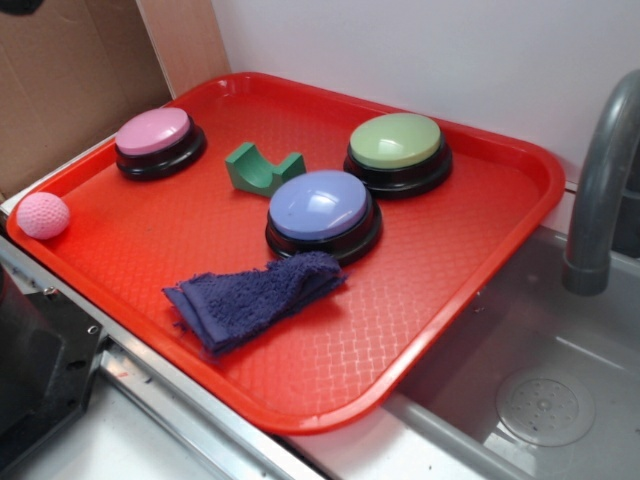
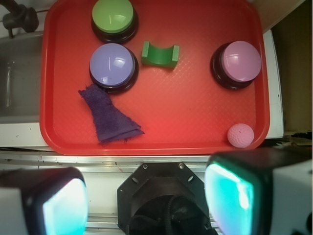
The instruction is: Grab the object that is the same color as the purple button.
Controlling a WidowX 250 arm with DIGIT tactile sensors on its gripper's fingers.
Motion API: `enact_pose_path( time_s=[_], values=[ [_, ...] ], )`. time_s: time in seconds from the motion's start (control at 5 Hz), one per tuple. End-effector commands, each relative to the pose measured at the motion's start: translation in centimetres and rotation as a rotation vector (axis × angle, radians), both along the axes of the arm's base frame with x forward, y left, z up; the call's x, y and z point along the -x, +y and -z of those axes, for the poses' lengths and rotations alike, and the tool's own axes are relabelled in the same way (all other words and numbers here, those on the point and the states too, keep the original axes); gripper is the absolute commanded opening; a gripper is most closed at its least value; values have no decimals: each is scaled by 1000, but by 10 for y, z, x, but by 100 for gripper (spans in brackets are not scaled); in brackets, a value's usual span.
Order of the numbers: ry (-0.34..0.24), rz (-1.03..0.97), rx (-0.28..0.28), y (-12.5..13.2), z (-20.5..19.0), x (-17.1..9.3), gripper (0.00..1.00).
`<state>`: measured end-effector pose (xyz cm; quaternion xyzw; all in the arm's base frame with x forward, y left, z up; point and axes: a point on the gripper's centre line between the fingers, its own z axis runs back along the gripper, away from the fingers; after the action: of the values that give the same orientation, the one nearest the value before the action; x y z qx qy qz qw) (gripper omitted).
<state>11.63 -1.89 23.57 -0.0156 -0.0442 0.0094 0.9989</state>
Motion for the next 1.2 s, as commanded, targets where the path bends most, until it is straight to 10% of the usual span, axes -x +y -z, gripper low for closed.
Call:
enact_pose_path(
  time_s=[0.0, 1.0],
  values=[
    [0, 0, 0, 0, 0, 0, 100],
    [9, 247, -27, -66, 141, -52, 100]
  ],
)
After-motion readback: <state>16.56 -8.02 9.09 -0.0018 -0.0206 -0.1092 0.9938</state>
